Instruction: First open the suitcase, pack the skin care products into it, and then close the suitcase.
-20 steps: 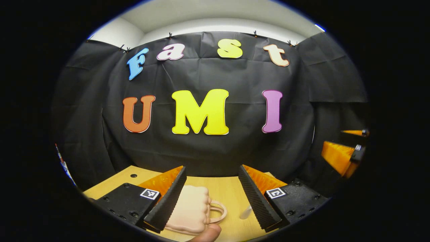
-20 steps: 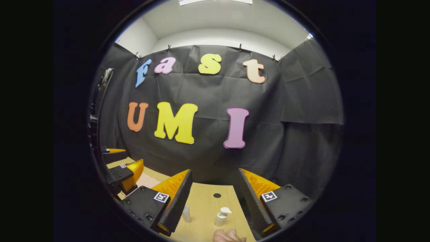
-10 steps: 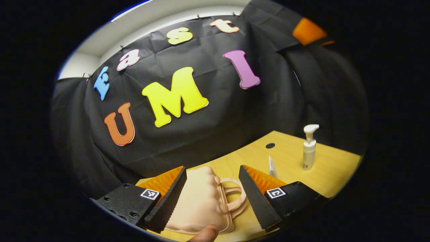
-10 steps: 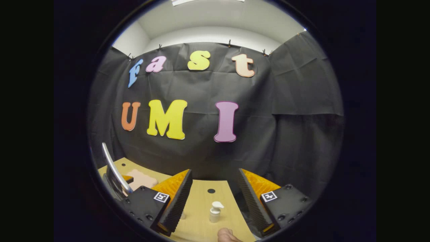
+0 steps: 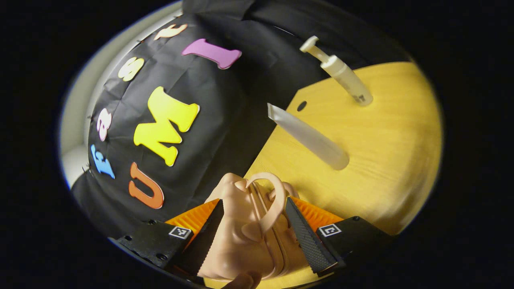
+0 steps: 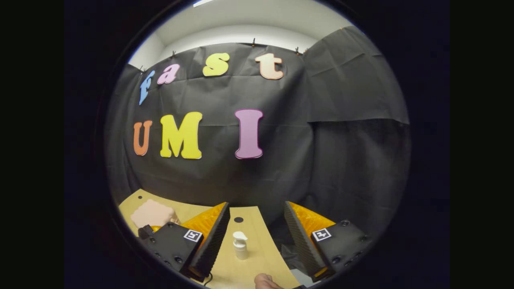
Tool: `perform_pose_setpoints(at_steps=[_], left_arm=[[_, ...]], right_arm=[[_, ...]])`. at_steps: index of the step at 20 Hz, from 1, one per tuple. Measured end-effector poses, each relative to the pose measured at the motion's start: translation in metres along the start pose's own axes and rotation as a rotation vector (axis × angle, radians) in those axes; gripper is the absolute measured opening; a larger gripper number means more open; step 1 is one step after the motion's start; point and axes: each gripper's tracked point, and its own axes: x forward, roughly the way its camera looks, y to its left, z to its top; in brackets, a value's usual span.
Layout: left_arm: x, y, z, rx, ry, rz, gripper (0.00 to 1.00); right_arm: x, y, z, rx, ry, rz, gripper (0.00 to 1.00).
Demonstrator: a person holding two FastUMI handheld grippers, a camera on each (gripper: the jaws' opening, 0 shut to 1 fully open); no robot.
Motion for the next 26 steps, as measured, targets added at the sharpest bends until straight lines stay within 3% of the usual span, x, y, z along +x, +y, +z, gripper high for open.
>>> perform_pose_setpoints(at_steps=[4, 6, 10, 11, 14, 15, 20, 26], left_arm=[[0.009, 0.006, -0.007, 0.151, 0.051, 0.072, 0.96], [0.014, 0.007, -0.01, 0.181, 0.065, 0.076, 0.88], [0.017, 0.015, -0.01, 0.272, 0.073, 0.096, 0.6], [0.017, 0.015, -0.01, 0.282, 0.079, 0.097, 0.48], [0.019, 0.005, -0.012, 0.271, 0.073, 0.024, 0.25], [0.016, 0.006, -0.01, 0.271, 0.075, 0.008, 0.11], [0.009, 0.027, -0.009, 0.199, 0.076, -0.039, 0.06], [0.001, 0.091, -0.007, 0.009, 0.052, -0.068, 0.03]], right_arm=[[-0.002, -0.014, -0.011, -0.023, 0.011, -0.016, 0.81], [-0.005, -0.014, -0.017, -0.022, 0.025, -0.006, 0.8], [-0.006, -0.006, -0.026, -0.029, 0.057, 0.013, 0.8], [-0.006, -0.003, -0.026, -0.032, 0.061, 0.018, 0.8], [-0.005, 0.008, -0.024, -0.053, 0.064, 0.034, 0.8], [-0.005, 0.012, -0.023, -0.056, 0.065, 0.038, 0.8], [-0.007, 0.028, -0.013, -0.048, 0.064, 0.028, 0.81], [0.0, 0.049, -0.003, -0.048, 0.059, -0.007, 0.81]])
